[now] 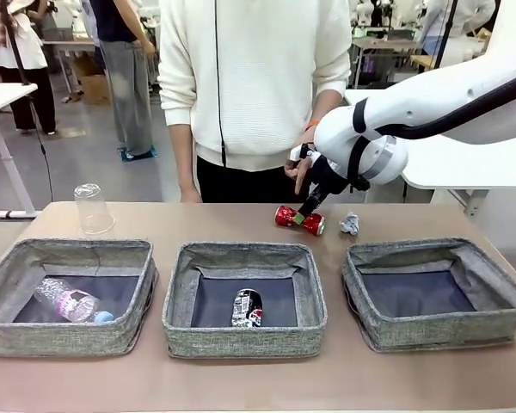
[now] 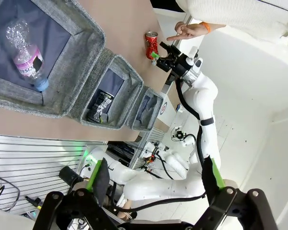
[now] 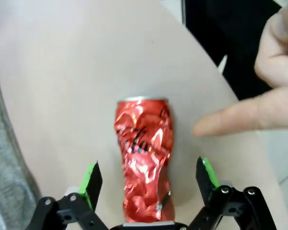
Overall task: Sort the waste into the appropriate baskets.
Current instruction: Pick up the waste item pointed out by the person.
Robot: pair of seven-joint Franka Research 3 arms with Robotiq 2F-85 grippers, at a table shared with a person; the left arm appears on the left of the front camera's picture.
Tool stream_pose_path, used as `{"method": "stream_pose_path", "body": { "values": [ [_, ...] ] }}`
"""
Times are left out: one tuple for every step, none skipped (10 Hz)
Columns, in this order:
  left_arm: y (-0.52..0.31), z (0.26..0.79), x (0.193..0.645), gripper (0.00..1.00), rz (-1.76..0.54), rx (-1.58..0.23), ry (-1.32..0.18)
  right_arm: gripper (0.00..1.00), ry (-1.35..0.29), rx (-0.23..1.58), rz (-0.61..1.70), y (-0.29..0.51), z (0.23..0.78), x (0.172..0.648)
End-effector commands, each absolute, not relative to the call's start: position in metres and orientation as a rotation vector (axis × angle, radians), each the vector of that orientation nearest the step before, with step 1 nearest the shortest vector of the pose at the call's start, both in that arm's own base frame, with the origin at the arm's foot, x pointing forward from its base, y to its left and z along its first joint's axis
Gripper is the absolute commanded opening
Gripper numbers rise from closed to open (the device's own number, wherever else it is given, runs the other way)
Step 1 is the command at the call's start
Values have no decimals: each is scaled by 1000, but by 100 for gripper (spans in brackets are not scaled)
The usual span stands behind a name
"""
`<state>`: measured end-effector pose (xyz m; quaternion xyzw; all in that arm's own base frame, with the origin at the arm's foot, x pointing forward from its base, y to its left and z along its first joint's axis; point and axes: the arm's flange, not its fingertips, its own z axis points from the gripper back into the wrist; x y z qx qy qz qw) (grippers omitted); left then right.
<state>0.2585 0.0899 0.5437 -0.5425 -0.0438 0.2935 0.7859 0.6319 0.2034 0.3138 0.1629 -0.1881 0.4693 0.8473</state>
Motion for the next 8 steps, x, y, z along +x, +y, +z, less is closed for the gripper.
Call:
{"method": "stream_pose_path", "body": {
  "values": [
    [92, 545, 258, 100, 622, -1175, -104, 100, -357, 370, 978, 211, 304, 652],
    [92, 545, 258, 100, 622, -1175, -104, 100, -342, 372, 985, 215, 299, 651],
    [92, 545, 258, 100, 622, -1175, -104, 100, -336, 381, 984, 214, 297, 649],
    [92, 545, 258, 100, 622, -1175, -104, 100, -346, 390, 967, 211, 297, 646],
    [92, 545, 258, 100, 622, -1175, -104, 100, -346, 383, 960, 207, 298, 644],
    [92, 545, 258, 100, 622, -1175, -104, 100, -343, 385, 957, 205, 298, 642],
    [92, 545, 258, 100, 622, -1175, -104, 100, -337, 369, 946, 205, 298, 640],
    [92, 545, 258, 100, 622, -1175, -104, 42, -316, 349, 949, 205, 297, 640]
  ]
}}
